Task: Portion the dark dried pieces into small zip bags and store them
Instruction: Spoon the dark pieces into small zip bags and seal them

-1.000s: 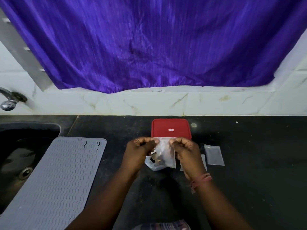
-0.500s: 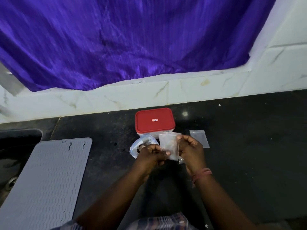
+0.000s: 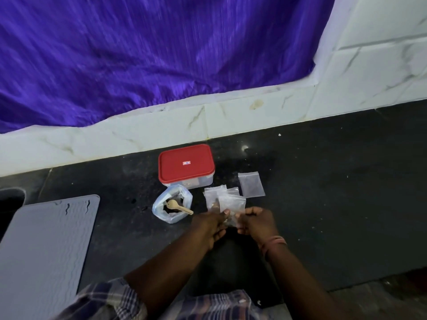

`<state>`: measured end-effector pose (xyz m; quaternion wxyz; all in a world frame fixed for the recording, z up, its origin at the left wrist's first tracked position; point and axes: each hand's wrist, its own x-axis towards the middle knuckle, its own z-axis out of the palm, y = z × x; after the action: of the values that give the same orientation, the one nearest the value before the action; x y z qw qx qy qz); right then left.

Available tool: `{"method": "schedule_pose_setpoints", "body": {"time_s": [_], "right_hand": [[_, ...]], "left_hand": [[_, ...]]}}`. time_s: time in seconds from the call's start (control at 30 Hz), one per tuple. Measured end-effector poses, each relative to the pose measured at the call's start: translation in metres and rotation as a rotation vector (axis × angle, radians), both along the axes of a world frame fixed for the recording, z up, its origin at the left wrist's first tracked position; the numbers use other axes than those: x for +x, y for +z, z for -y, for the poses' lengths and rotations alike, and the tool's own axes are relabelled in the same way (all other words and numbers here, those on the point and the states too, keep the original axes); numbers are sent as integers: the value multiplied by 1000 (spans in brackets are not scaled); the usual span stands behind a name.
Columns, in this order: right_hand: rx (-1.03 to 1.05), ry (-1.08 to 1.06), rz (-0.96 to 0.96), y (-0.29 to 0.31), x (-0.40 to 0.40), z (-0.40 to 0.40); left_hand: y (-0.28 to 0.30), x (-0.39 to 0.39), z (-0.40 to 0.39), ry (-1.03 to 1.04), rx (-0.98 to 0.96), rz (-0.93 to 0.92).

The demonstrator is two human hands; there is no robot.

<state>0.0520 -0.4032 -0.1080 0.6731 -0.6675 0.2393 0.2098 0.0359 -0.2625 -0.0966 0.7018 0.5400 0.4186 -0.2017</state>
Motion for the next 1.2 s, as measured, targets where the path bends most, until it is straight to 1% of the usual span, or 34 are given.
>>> {"method": "schedule_pose_setpoints", "body": {"time_s": [0.17,0.23,0.4,0.5,0.57,0.63,0.7,0.77,0.87,0.93,0.97,1.0,1.07,1.13,1.2], "right_hand": [[-177,50,22,-15,14,5],[-252,72,68,-20,21,5],[-551,301,257,-28,32,14],[-657,335,365,-31,43,21],[-791,371,475,-32,53,22],[-923,395,578,-39,62,22],[-1029,466,623,-49,69,23],[-1094,566,613,-60,74,26],[-1171,643,600,-71,80,31],[-1198,672,588,-72,83,33],[-1186,649,589,-70,83,33],[-1162,606,584,-67,82,34],[-1071,449,597,-57,77,36],[-958,296,678,-46,70,35],[-869,220,778,-33,60,29]], "left_hand": [[-4,12,17,18,176,55],[-4,16,22,6,230,62],[-5,20,25,-29,380,-12],[-8,18,24,-84,509,-54],[-7,16,25,-127,558,-53],[-5,15,28,-146,562,-36],[-4,15,31,-137,537,-33],[-4,14,33,-125,490,-29],[-6,11,33,-114,377,-18],[-7,9,34,-116,353,-15],[-6,8,34,-123,350,-18],[-6,7,34,-124,343,-18],[-5,8,34,-100,315,10],[-2,10,33,-43,275,51],[4,14,33,-2,204,107]]}}
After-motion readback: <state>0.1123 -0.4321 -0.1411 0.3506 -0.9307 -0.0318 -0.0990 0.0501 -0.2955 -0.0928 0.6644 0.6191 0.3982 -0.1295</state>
